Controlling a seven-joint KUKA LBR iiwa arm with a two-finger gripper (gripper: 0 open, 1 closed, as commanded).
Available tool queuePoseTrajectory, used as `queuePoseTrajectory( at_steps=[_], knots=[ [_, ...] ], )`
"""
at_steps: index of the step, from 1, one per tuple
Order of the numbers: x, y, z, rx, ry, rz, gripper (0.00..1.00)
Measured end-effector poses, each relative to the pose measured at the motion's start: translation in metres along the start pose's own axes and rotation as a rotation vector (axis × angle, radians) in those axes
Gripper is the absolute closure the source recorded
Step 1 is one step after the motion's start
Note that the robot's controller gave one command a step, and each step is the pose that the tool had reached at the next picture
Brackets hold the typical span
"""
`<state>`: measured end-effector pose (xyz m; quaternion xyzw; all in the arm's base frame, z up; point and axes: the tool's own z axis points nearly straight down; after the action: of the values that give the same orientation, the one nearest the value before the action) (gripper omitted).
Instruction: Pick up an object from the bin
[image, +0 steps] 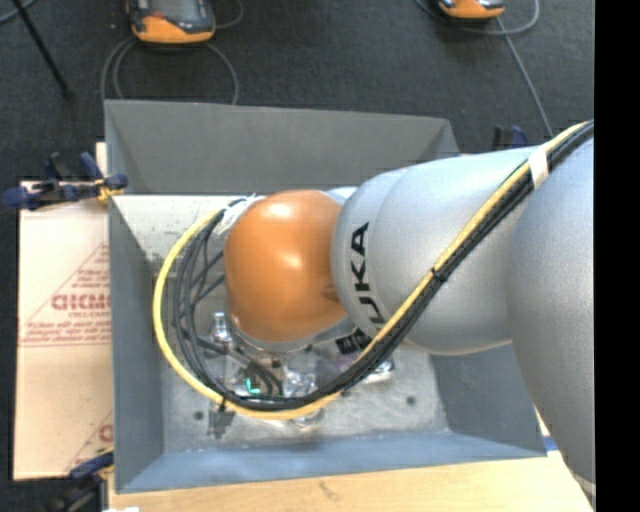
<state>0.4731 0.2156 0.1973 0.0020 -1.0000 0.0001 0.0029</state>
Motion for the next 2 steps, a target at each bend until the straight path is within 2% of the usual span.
queuePoseTrajectory(
  at_steps=[1, 2],
  knots=[
    [-0.04, -0.083, 0.064, 0.004, -0.004, -0.207, 0.0],
    [-0.054, -0.09, 0.106, -0.004, -0.011, -0.459, 0.0]
  ],
)
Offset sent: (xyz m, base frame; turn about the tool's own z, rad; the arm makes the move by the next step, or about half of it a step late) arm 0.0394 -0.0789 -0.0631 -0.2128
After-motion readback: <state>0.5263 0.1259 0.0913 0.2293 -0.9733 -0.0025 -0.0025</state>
